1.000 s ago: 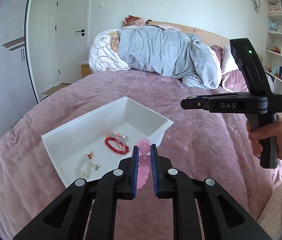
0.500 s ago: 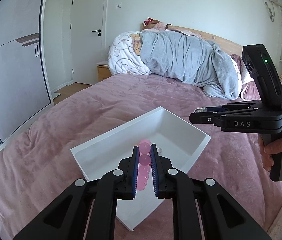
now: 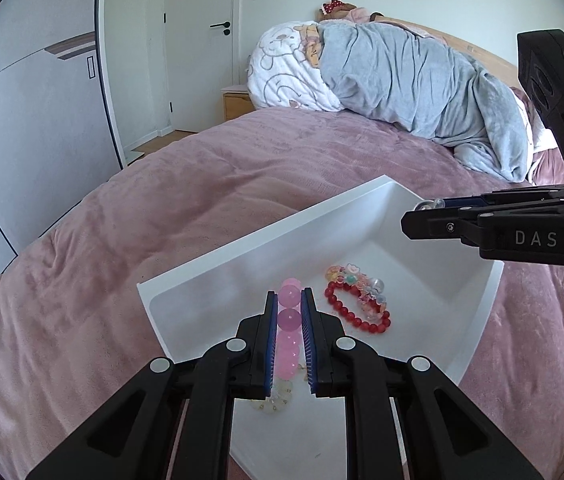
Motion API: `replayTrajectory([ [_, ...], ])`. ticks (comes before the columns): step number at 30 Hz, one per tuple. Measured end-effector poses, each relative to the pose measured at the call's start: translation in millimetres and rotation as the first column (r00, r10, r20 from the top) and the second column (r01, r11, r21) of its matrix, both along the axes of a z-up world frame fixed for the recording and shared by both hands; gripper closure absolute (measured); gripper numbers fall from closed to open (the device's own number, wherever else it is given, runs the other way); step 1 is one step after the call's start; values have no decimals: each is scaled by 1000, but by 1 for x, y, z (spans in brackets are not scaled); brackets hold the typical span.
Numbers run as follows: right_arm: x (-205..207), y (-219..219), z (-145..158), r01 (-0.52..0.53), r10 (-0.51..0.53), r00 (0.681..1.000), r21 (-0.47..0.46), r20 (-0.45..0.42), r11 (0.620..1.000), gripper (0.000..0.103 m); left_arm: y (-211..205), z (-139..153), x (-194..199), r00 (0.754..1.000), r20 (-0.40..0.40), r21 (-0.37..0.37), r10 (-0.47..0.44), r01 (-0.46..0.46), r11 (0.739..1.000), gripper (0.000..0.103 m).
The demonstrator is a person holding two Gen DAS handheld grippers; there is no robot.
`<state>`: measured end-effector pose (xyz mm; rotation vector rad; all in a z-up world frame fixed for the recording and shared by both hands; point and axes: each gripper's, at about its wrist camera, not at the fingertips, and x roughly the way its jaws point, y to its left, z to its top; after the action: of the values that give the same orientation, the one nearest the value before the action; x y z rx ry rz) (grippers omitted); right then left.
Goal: Organize jewelry
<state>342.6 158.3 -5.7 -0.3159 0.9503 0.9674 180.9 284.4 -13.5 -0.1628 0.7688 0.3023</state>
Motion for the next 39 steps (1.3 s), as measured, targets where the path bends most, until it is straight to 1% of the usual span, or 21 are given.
replayTrajectory([
  [2, 8, 8, -14, 7, -8, 1000, -35, -10, 999, 79, 3, -7, 6, 1000, -18, 4, 10, -10, 1000, 86],
  [6, 21, 21, -35, 13, -14, 1000, -85, -9, 996, 79, 6, -16, 15, 998, -62, 38, 13, -10, 999, 86],
  [10, 24, 30, -53, -9, 6, 1000, -124, -23, 992, 78, 12, -27, 17, 996, -91, 30, 24, -22, 999, 86],
  [12, 25, 33, -60, -13, 8, 999, -127, -37, 992, 77, 15, -31, 16, 996, -84, 17, 33, -32, 999, 85],
  [14, 23, 34, -62, -16, 13, 1000, -132, -26, 991, 73, 17, -30, 13, 998, -50, 7, 46, -46, 999, 75],
  [15, 23, 34, -63, -21, 19, 1000, -134, -16, 991, 68, 17, -29, 12, 998, -39, 9, 54, -54, 998, 69],
  [16, 23, 34, -62, -26, 25, 1000, -139, -8, 990, 63, 16, -29, 12, 998, -35, 10, 59, -59, 998, 67],
  [17, 22, 34, -61, -30, 31, 1000, -141, 3, 990, 61, 16, -29, 12, 998, -36, 10, 60, -59, 998, 67],
  [19, 20, 30, -57, -36, 39, 999, -128, 17, 991, 61, 15, -27, 10, 997, -26, 26, 70, -69, 997, 60],
  [22, 18, 22, -43, -37, 41, 998, -100, 37, 994, 59, 9, -14, 1, 995, 39, 50, 92, -94, 994, 53],
  [23, 16, 18, -36, -38, 43, 998, -90, 52, 995, 58, 8, -9, -2, 993, 62, 56, 99, -102, 993, 52],
  [26, 1, 6, -13, -58, 65, 990, -61, 129, 996, 46, 1, 10, -13, 985, 125, 77, 120, -130, 989, 48],
  [27, -6, 1, -5, -69, 77, 984, -53, 161, 996, 41, -3, 17, -18, 981, 147, 87, 125, -139, 986, 44],
  [29, -21, -12, 10, -92, 97, 971, -34, 219, 995, 39, -11, 30, -29, 972, 189, 110, 138, -161, 981, 37],
  [30, -29, -20, 17, -99, 100, 965, -19, 242, 995, 36, -15, 37, -36, 966, 213, 116, 144, -172, 978, 32],
  [31, -36, -29, 22, -105, 102, 961, 0, 257, 994, 29, -20, 43, -43, 961, 233, 118, 146, -177, 977, 27],
  [34, -60, -56, 36, -116, 96, 948, 48, 302, 992, 17, -37, 57, -64, 951, 275, 145, 140, -185, 972, 19],
  [35, -68, -64, 40, -121, 96, 943, 60, 320, 991, 14, -43, 61, -70, 950, 284, 156, 132, -182, 971, 16],
  [36, -77, -73, 43, -126, 96, 936, 69, 339, 990, 9, -50, 64, -76, 948, 293, 167, 125, -179, 969, 10],
  [37, -85, -80, 47, -130, 93, 928, 80, 361, 988, 5, -57, 67, -83, 945, 303, 175, 124, -183, 967, 9],
  [39, -104, -95, 52, -139, 89, 909, 94, 406, 986, 5, -67, 71, -96, 938, 319, 161, 133, -192, 968, 6],
])
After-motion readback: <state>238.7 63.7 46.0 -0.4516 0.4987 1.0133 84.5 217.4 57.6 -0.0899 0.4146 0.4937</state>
